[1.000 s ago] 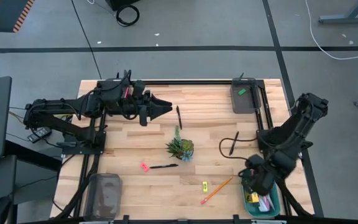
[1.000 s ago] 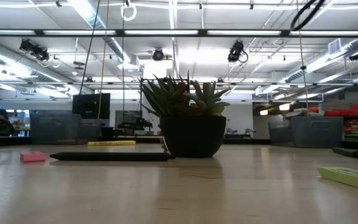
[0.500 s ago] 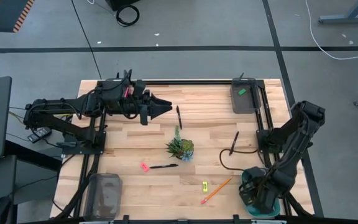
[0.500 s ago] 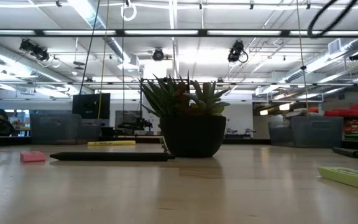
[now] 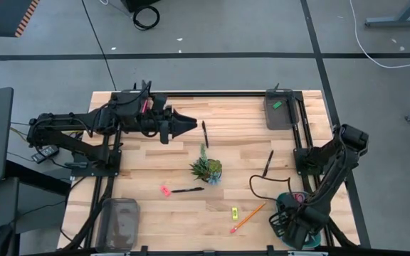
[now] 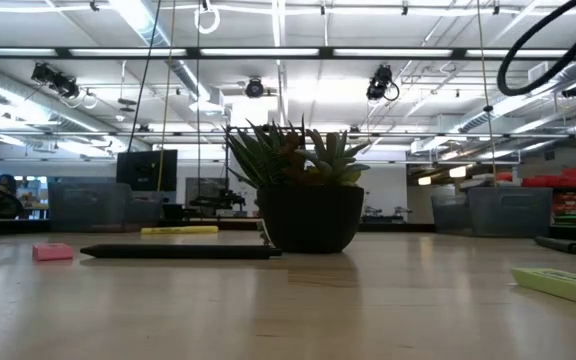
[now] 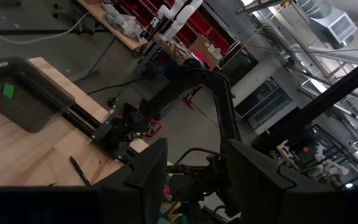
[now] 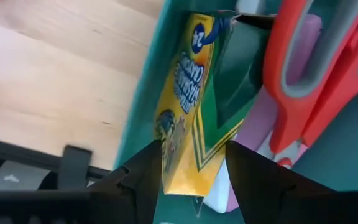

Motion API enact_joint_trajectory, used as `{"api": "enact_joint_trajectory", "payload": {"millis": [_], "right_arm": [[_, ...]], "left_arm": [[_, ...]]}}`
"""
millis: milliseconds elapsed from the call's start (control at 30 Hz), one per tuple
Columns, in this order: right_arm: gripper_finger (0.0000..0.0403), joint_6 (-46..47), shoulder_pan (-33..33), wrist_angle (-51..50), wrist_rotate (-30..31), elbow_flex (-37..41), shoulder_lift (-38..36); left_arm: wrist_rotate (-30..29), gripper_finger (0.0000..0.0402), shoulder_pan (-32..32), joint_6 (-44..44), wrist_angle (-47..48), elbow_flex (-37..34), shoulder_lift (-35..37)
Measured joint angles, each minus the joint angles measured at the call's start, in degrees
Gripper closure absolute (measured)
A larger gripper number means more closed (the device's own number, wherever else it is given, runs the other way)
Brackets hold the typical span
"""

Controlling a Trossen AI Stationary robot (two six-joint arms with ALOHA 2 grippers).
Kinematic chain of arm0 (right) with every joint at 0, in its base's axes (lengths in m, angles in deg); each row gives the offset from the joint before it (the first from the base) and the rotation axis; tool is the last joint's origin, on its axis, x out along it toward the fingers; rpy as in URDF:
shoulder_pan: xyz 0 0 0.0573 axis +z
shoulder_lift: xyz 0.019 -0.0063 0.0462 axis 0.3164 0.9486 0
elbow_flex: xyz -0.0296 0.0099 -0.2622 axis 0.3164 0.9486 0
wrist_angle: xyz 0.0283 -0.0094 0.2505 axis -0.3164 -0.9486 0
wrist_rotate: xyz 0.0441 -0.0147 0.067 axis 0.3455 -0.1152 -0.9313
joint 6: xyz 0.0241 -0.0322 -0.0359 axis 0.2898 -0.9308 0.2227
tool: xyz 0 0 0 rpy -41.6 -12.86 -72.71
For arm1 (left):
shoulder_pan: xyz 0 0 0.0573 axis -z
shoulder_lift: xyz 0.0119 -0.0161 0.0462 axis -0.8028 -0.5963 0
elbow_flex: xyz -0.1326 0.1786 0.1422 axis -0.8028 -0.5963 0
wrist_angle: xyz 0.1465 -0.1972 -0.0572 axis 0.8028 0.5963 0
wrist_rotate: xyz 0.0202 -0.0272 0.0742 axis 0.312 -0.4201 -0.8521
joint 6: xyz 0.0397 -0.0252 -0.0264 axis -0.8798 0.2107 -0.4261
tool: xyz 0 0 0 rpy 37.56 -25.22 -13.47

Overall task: Sort crayons/erasers/pens/pencils in bins
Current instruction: Put the red scissors into the green bin

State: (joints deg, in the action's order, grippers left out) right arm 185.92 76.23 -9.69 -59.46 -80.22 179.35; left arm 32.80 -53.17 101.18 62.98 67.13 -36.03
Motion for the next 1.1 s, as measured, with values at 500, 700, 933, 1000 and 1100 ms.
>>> {"api": "enact_joint_trajectory", "payload": {"millis": [500,700,933,1000,1100], "right_arm": [[0.0225,0.1,0.0,0.7,0.4,1.4,0.6],[0.0226,0.6,0.1,3.6,9.5,1.4,-0.4],[0.0226,-0.8,-0.7,0.1,13.9,1.3,-5.2],[0.0226,-0.8,-0.8,-3.3,14.7,1.3,-7.0],[0.0226,-1.2,-1.2,-8.4,15.9,1.3,-9.1]], "left_arm": [[0.0,0.0230,0.0,2.1,0.0,0.0,0.0],[0.0,0.0230,0.0,1.9,0.0,0.0,0.0],[0.0,0.0230,-0.1,1.8,0.0,0.0,0.0],[0.0,0.0230,-0.1,1.7,0.0,0.0,0.0],[0.0,0.0230,-0.1,0.9,0.0,0.1,0.0]]}}
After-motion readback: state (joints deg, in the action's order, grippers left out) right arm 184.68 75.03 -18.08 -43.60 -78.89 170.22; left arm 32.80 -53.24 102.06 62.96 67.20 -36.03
